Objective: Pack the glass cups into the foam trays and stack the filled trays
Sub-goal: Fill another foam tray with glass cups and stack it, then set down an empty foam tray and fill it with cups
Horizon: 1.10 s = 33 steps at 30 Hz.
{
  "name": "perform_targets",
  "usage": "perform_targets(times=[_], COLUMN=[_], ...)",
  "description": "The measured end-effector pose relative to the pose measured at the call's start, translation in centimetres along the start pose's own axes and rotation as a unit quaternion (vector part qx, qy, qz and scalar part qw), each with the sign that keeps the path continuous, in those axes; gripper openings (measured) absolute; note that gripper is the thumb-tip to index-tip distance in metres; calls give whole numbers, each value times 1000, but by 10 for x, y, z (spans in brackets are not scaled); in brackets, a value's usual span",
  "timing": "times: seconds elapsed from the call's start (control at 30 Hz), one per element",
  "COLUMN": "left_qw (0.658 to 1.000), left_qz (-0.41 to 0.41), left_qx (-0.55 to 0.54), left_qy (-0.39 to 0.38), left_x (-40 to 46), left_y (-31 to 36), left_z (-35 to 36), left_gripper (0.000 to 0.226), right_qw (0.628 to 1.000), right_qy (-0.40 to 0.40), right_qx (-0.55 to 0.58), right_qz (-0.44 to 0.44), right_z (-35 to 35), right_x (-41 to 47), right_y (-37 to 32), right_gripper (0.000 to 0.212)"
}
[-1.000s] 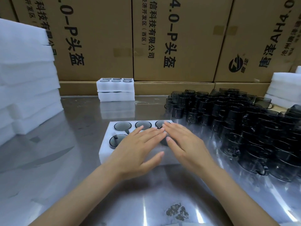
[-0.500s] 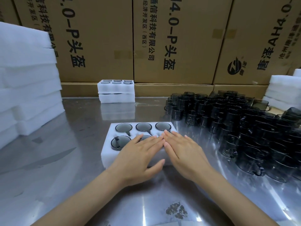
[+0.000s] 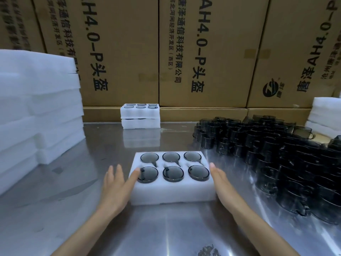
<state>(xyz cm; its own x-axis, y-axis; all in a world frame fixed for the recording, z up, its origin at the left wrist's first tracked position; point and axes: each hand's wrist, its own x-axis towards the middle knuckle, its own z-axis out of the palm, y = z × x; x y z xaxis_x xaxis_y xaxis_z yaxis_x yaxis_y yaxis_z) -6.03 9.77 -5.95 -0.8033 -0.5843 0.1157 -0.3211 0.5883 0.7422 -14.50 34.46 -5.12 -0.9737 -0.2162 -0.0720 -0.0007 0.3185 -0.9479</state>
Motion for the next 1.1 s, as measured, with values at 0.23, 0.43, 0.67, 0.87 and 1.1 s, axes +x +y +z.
perform_targets(times=[0.23,0.43,0.67,0.87,1.1], left_qw=[904,775,793,797,966], left_qz=[-23,-56,-50,-3,132], left_qx=[-413,-619,-605,-599,196], left_qy=[-112,-111,-53,-78,-107], left_x=[27,55,102,154,207], left_y=[9,17,27,17,-26], left_z=[5,17,28,23,29], left_gripper=[50,44,32,57,62], right_qw=[983,930,886,866,852], right_qy=[-96,-116,-92,-37,-7], right_qx=[154,349,441,477,514], right_qz=[-38,4,107,143,97], right_z=[9,21,66,95,119], right_x=[8,46,102,160,245], right_y=[-14,-43,-51,-66,-119], right_gripper=[48,68,43,34,22])
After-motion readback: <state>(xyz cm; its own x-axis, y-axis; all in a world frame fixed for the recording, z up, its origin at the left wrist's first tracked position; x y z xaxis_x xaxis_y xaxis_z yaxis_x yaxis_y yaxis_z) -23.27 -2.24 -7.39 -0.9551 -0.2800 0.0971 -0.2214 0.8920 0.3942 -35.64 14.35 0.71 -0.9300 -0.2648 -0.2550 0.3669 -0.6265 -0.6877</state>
